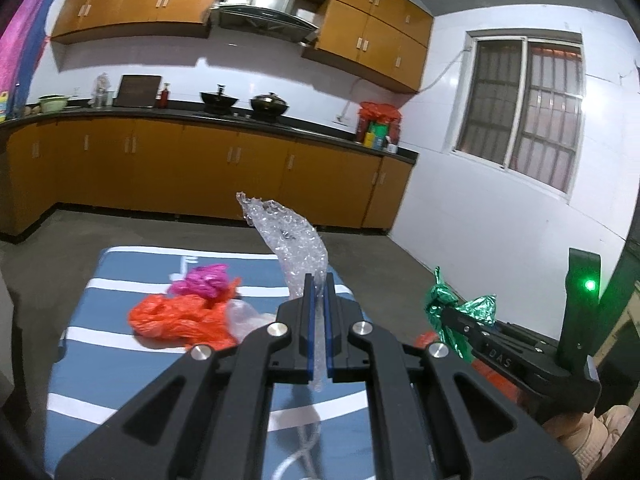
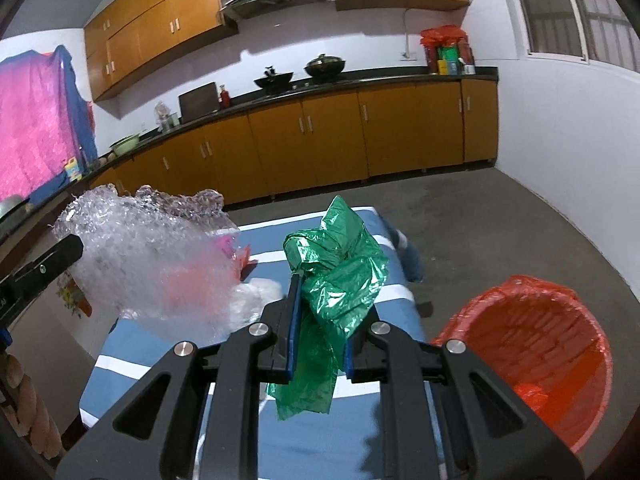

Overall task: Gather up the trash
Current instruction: 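Carry the bubble wrap and green bag over the red basket, then open both grippers to drop the bubble wrap and green bag into the basket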

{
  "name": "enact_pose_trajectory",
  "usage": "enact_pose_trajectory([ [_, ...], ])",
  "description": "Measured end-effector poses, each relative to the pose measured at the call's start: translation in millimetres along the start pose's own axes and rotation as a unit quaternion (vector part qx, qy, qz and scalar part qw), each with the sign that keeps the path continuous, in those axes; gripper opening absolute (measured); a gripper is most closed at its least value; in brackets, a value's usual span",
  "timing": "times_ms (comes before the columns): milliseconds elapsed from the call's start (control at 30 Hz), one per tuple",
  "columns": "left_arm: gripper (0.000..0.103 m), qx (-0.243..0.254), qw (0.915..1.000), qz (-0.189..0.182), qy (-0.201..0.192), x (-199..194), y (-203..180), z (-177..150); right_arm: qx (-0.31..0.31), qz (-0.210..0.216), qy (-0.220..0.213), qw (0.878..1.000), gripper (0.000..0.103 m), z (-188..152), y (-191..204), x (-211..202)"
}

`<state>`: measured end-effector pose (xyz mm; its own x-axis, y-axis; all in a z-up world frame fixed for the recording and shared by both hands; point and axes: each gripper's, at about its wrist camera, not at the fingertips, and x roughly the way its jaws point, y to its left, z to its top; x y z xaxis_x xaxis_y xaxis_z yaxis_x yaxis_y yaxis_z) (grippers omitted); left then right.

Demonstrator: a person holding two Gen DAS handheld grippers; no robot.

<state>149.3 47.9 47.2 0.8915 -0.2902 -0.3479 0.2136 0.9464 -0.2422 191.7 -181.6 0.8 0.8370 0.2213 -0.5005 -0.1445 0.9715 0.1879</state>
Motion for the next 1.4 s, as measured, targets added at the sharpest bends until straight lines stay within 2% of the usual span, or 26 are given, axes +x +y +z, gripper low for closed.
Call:
enact_pose_trajectory([
  [433,0.005,0.024,0.9956,-0.087,0.024,36,-79,-8,0.04,-0.054,-0.022,0.998,0.017,-1,-65,-33],
  [933,0.005,0.041,0.9811,-0.179,0.061,82,-161,-31,0.087,-0.133,-0.027,0.987,0.017,-14,-141,-66],
  [1100,0.005,0.05,0.9786,-0.185,0.074,98,-178,-44,0.1,-0.146,-0.02,0.984,0.017,-20,-155,-66],
  [1400,0.006,0.053,0.976,-0.171,0.125,143,-193,-79,0.114,-0.155,-0.005,0.981,0.017,-29,-168,-58],
])
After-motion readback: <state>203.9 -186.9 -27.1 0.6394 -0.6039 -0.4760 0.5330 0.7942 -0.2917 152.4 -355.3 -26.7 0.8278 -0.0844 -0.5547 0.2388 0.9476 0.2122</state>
